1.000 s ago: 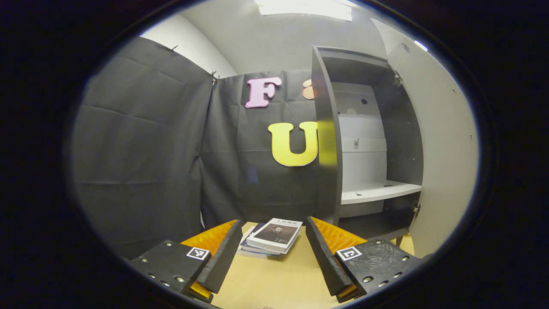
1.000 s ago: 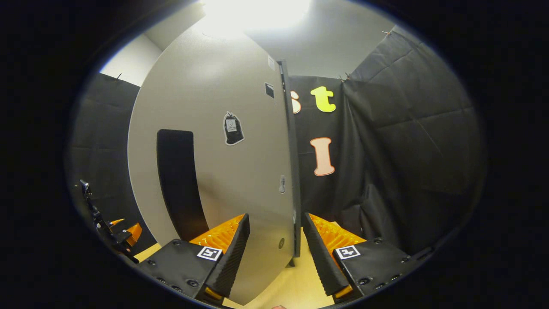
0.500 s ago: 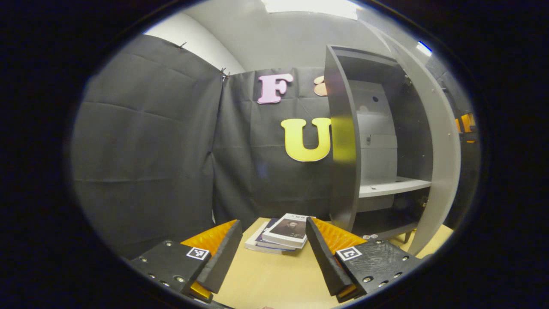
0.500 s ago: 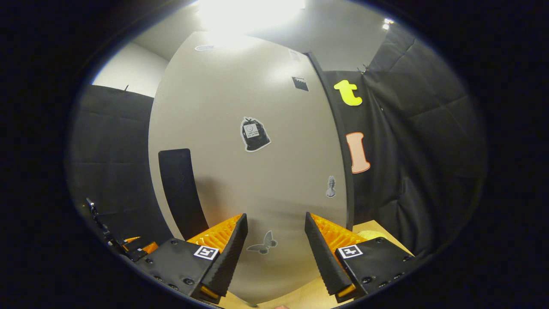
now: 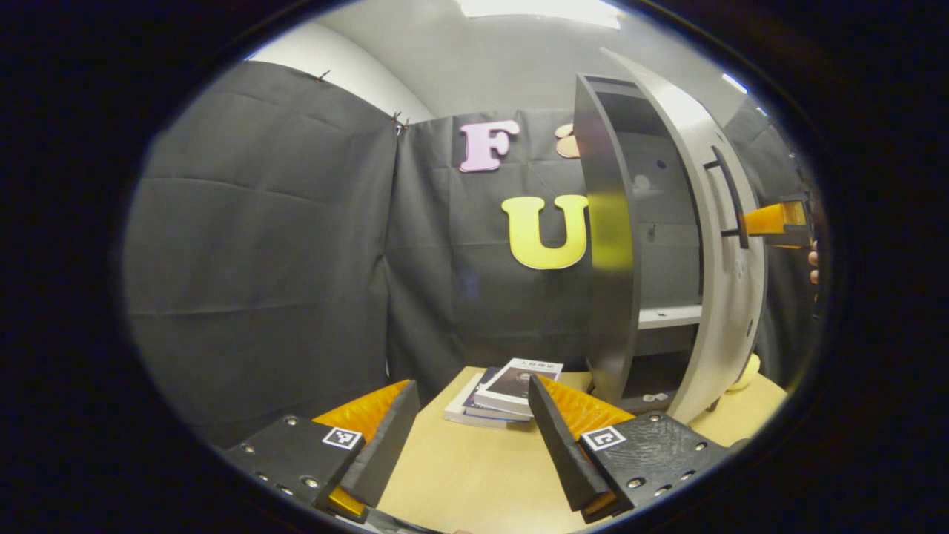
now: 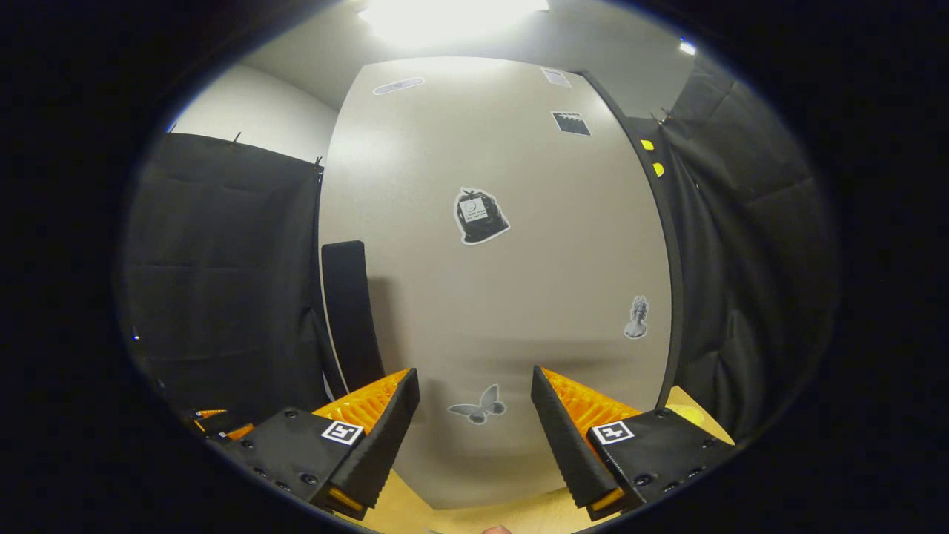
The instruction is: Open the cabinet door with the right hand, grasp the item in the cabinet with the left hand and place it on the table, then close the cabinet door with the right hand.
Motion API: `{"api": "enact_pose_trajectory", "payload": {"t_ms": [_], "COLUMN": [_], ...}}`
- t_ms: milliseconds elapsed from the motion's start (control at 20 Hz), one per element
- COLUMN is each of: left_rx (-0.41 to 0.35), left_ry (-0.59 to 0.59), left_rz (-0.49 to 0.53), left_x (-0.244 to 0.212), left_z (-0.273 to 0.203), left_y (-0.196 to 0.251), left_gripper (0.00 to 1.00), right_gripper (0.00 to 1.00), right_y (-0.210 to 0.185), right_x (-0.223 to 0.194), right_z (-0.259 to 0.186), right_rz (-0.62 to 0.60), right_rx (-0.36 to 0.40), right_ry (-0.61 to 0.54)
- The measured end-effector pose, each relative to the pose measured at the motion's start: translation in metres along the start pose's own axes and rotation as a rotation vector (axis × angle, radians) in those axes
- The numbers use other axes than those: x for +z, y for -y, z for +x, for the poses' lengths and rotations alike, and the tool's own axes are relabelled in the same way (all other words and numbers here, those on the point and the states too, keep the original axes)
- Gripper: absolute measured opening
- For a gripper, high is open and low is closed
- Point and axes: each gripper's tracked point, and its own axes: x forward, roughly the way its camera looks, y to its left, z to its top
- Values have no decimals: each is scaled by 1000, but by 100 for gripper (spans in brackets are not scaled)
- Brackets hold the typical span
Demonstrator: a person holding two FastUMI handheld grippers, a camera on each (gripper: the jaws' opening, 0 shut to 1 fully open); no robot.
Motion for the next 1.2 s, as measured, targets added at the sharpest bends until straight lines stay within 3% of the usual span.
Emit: {"api": "enact_pose_trajectory", "payload": {"t_ms": [150, 200, 450, 500, 700, 1200], "left_rx": [-17, -24, -52, -56, -76, -69], "left_ry": [8, 12, 44, 50, 75, 104], "left_rz": [10, 14, 21, 26, 41, 47], "left_x": [10, 15, 38, 43, 60, 75], "left_z": [4, 5, 7, 6, 0, -20], "left_y": [14, 20, 61, 70, 108, 155], "left_gripper": [92, 92, 92, 92, 89, 89], "right_gripper": [92, 96, 92, 96, 95, 92], "right_y": [22, 33, 101, 114, 161, 209], "right_x": [3, 6, 23, 25, 29, 10], "right_z": [-20, -31, -86, -96, -119, -143], "right_rz": [0, -5, -48, -58, -82, -93], "right_rx": [-25, -39, -126, -144, -199, -225], "right_ry": [9, 12, 39, 42, 50, 31]}}
